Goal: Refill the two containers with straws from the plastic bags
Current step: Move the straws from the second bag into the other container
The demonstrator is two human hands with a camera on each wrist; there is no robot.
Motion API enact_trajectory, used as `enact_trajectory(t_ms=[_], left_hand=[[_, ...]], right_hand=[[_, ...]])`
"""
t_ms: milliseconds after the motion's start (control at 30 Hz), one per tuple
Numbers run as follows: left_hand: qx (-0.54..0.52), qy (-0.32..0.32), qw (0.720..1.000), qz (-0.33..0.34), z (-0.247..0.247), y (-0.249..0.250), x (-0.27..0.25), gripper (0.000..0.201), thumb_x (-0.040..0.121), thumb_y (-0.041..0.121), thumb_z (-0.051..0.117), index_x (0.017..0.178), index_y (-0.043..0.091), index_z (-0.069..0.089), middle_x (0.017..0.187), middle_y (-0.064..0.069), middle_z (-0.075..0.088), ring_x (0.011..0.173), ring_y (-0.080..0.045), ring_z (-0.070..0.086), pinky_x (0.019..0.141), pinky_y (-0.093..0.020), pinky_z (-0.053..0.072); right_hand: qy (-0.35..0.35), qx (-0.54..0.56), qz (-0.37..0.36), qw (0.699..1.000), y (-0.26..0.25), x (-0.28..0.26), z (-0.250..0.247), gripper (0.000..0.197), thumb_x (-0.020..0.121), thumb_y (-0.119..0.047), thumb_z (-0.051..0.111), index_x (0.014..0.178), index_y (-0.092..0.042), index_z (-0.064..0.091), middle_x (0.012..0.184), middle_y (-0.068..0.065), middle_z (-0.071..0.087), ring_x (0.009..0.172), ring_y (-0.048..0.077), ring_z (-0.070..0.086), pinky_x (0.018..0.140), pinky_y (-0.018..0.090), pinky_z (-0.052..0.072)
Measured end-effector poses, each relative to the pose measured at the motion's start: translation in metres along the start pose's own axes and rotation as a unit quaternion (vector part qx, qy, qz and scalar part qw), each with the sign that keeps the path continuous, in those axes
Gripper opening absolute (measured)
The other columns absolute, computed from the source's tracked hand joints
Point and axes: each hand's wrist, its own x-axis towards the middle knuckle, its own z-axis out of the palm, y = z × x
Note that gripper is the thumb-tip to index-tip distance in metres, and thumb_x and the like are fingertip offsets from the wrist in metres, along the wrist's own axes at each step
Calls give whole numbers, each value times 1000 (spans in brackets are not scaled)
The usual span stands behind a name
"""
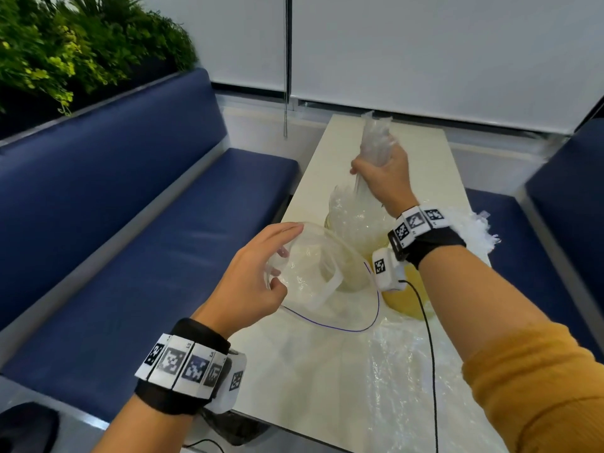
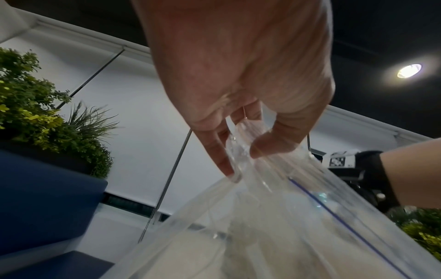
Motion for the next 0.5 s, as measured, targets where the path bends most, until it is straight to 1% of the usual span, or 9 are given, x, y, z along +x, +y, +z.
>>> enact_trajectory(t_ms=[67, 100, 133, 200, 267, 300, 400, 433, 500], left_hand=[[-9, 6, 1000, -7, 0, -1, 0, 85, 75, -14, 64, 146, 29, 47, 142, 20, 46, 108, -17, 55, 81, -29, 60], [-15, 8, 1000, -10, 0, -2, 1, 85, 75, -14, 64, 146, 29, 48, 141, 19, 46, 108, -17, 55, 81, -28, 61], [-22, 8, 1000, -14, 0, -2, 1, 84, 75, -14, 64, 146, 29, 48, 141, 19, 47, 107, -18, 55, 81, -27, 61], [-31, 10, 999, -23, 1, -2, 2, 83, 76, -15, 64, 146, 28, 48, 142, 17, 47, 107, -17, 56, 81, -26, 61], [-34, 13, 999, -27, 2, -1, 3, 83, 76, -15, 64, 146, 28, 48, 142, 17, 47, 106, -16, 57, 79, -26, 61], [-34, 13, 999, -26, 3, 0, 4, 83, 76, -15, 64, 145, 28, 49, 142, 19, 47, 106, -16, 57, 79, -27, 61], [-26, 12, 999, -24, 5, 1, 5, 82, 77, -14, 64, 145, 29, 49, 140, 22, 47, 105, -15, 56, 76, -29, 61], [-21, 13, 999, -23, 5, 1, 6, 81, 78, -14, 64, 145, 29, 49, 139, 22, 47, 106, -14, 56, 76, -28, 61], [-14, 18, 999, -22, 5, 0, 6, 80, 78, -13, 64, 144, 30, 49, 138, 23, 47, 106, -13, 56, 76, -25, 60]], right_hand=[[6, 10, 45, 999, 15, -4, 2, 35, 78, -7, 76, 106, -20, 59, 98, 1, 64, 84, 12, 62, 65, 12, 53], [8, 13, 63, 998, 20, -4, 2, 37, 79, -11, 76, 111, -21, 60, 102, -1, 65, 89, 10, 63, 68, 12, 53], [9, 14, 80, 997, 25, -3, 2, 43, 78, -16, 78, 118, -18, 61, 107, 1, 66, 94, 12, 64, 73, 15, 53], [16, 9, 108, 994, 35, -3, 1, 57, 74, -24, 79, 126, -11, 60, 115, 5, 68, 101, 18, 65, 82, 27, 55], [27, 10, 133, 991, 42, -6, -2, 56, 75, -27, 81, 125, -11, 61, 116, 5, 69, 104, 20, 66, 89, 37, 57], [29, 12, 141, 990, 43, -8, -3, 54, 76, -28, 82, 125, -13, 62, 116, 4, 69, 104, 21, 67, 92, 39, 57], [23, 20, 112, 993, 38, -11, -7, 52, 73, -29, 88, 118, -13, 68, 109, 3, 73, 99, 19, 72, 92, 42, 59], [32, 14, 82, 996, 34, -10, -9, 57, 68, -30, 91, 118, -14, 67, 110, 2, 73, 101, 18, 71, 93, 41, 59], [60, -25, 2, 998, 26, -7, -15, 75, 62, -32, 95, 125, -18, 58, 119, -1, 67, 110, 16, 66, 97, 36, 56]])
